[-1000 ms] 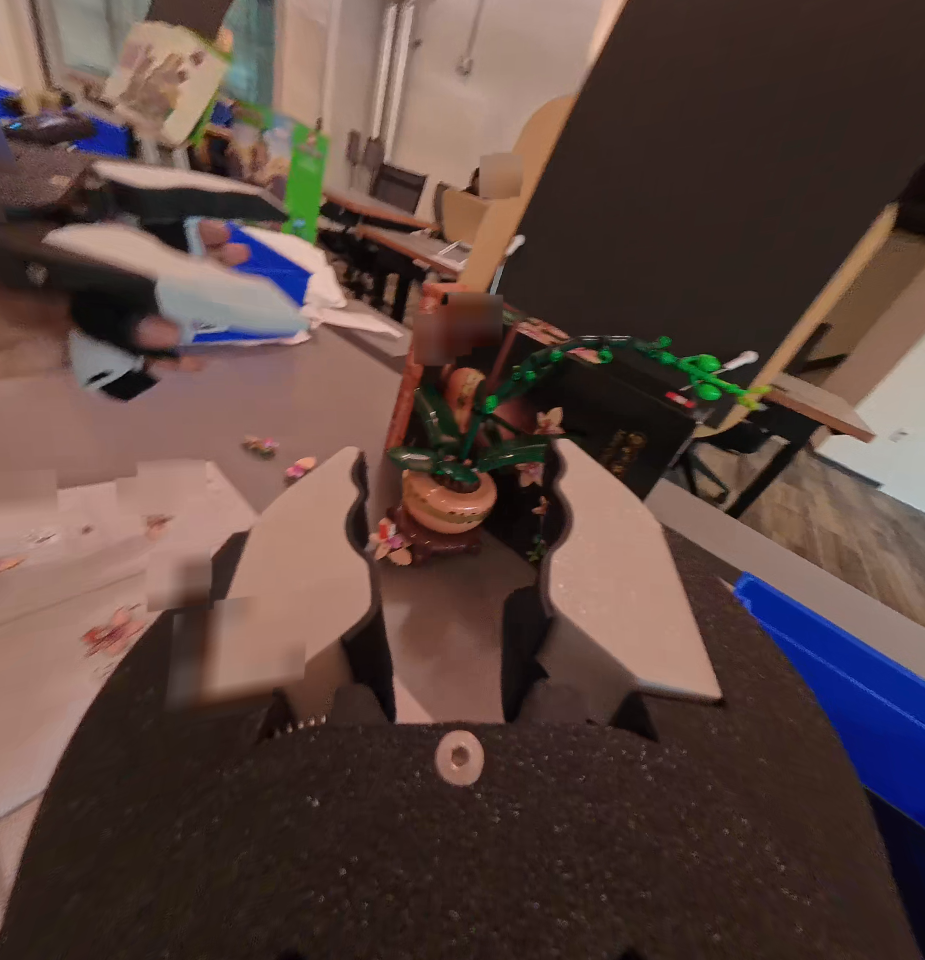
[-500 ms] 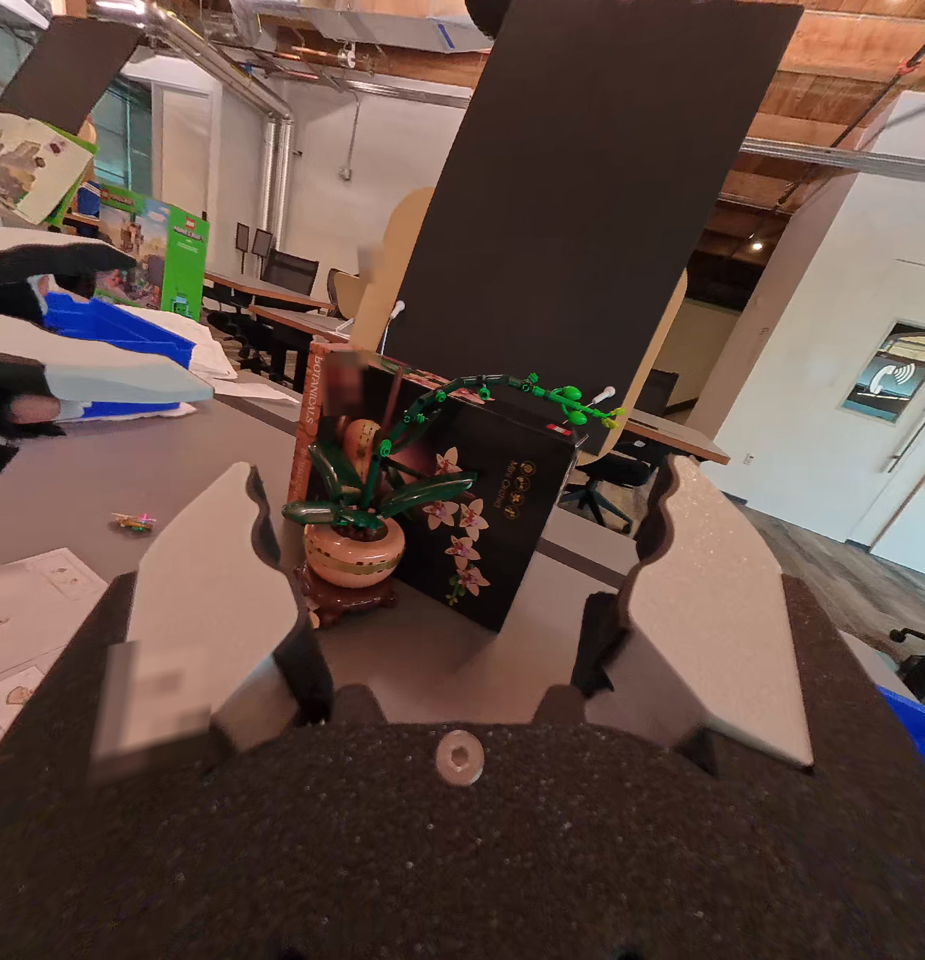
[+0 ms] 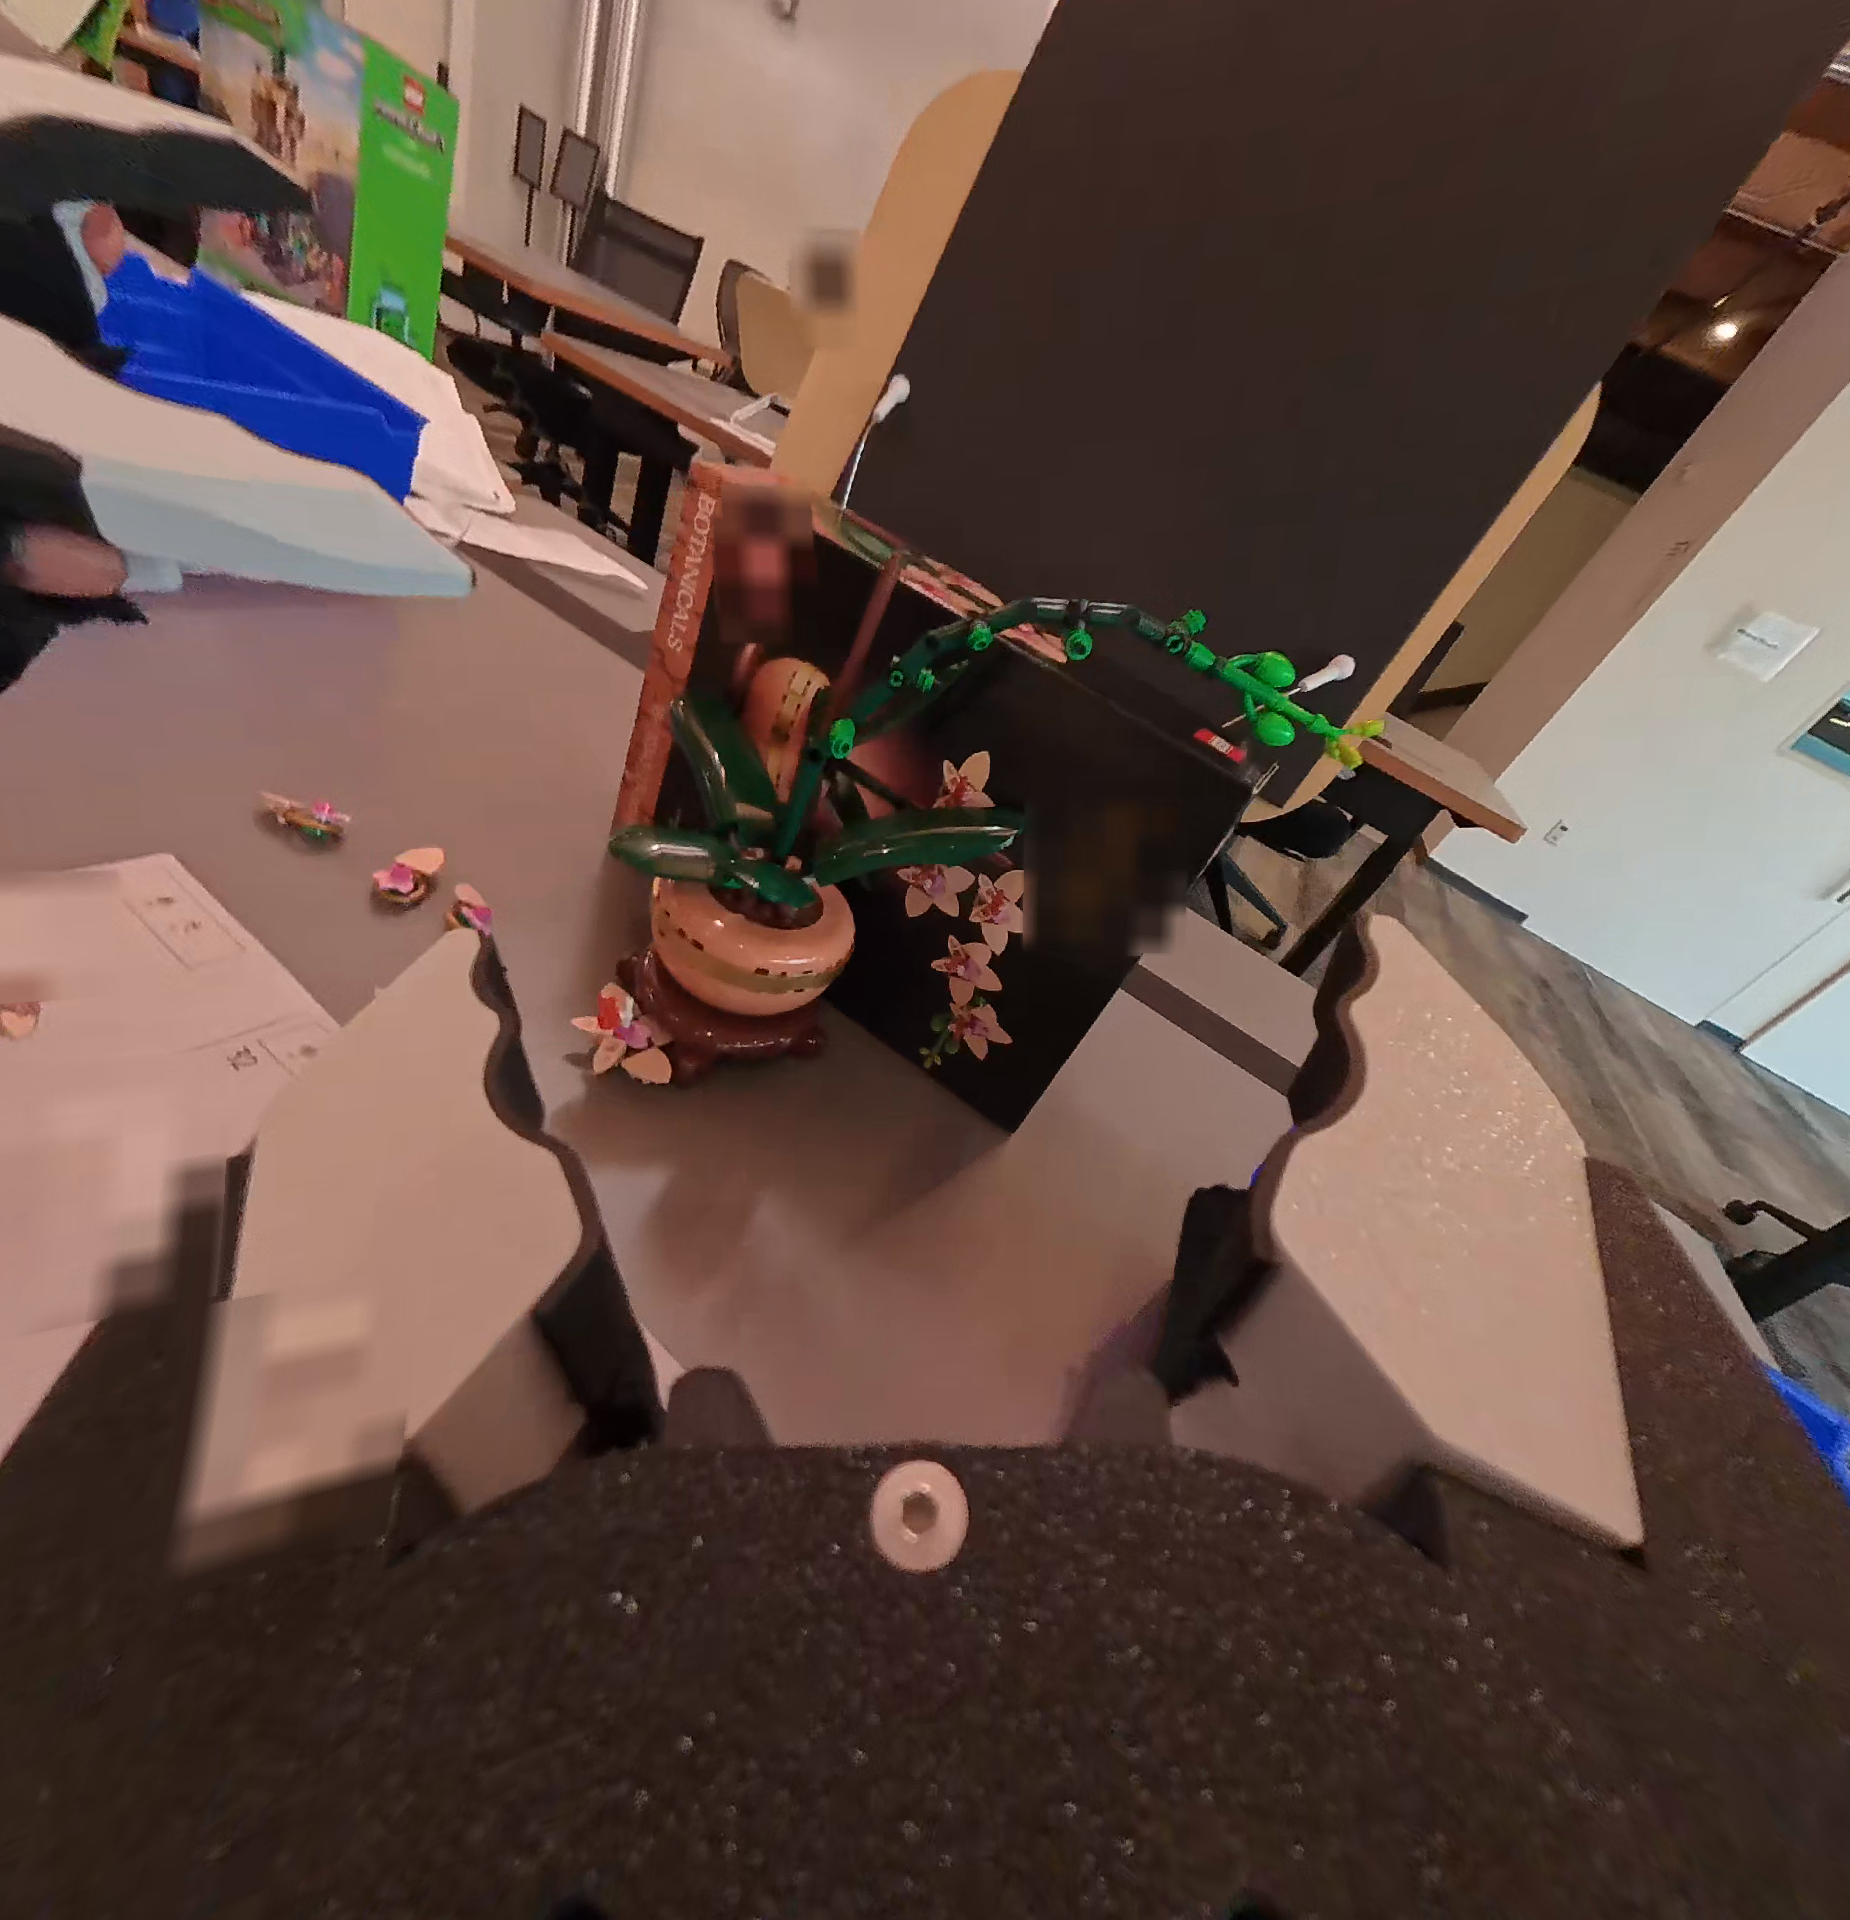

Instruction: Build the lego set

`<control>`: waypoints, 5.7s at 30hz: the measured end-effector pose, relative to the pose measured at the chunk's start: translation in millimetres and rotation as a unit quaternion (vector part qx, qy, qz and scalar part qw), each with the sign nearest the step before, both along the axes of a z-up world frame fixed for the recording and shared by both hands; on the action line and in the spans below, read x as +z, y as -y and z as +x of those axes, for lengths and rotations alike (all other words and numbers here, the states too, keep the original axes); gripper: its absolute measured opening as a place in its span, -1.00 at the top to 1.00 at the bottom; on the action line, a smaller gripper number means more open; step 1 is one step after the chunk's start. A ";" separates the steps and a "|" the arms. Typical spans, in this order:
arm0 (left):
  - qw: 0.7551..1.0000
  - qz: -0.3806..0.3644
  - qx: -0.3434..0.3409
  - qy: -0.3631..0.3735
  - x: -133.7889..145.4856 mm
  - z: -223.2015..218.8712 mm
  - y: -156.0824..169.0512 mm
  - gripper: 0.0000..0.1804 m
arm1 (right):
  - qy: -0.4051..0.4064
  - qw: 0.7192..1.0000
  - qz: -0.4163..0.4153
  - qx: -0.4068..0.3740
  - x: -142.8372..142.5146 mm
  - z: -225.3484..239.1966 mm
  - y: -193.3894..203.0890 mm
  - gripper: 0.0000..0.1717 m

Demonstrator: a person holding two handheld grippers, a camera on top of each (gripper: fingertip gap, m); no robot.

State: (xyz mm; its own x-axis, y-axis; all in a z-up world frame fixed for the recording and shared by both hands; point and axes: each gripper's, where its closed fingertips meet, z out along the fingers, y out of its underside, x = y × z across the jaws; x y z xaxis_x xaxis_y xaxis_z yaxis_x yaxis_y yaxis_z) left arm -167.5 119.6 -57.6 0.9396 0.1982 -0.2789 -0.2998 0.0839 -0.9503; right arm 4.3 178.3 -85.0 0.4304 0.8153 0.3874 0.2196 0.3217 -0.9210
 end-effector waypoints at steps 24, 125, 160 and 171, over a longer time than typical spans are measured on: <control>0.998 -0.051 -0.032 -0.009 -30.2 32.2 -16.8 -0.62 | -0.033 0.999 -0.025 -0.001 -10.6 -8.4 -5.2 -0.69; 0.987 -0.114 -0.088 -0.074 -58.4 70.9 -15.0 1.00 | 0.091 0.984 0.095 -0.122 -25.6 9.3 -23.2 1.00; 0.991 -0.119 -0.062 0.001 -55.2 57.9 -19.1 -0.54 | -0.165 0.980 0.047 -0.100 52.2 44.3 -20.5 -0.61; 0.994 -0.069 -0.077 -0.018 -32.1 61.4 -2.6 0.87 | -0.146 0.989 -0.016 -0.032 45.7 51.0 -9.4 1.00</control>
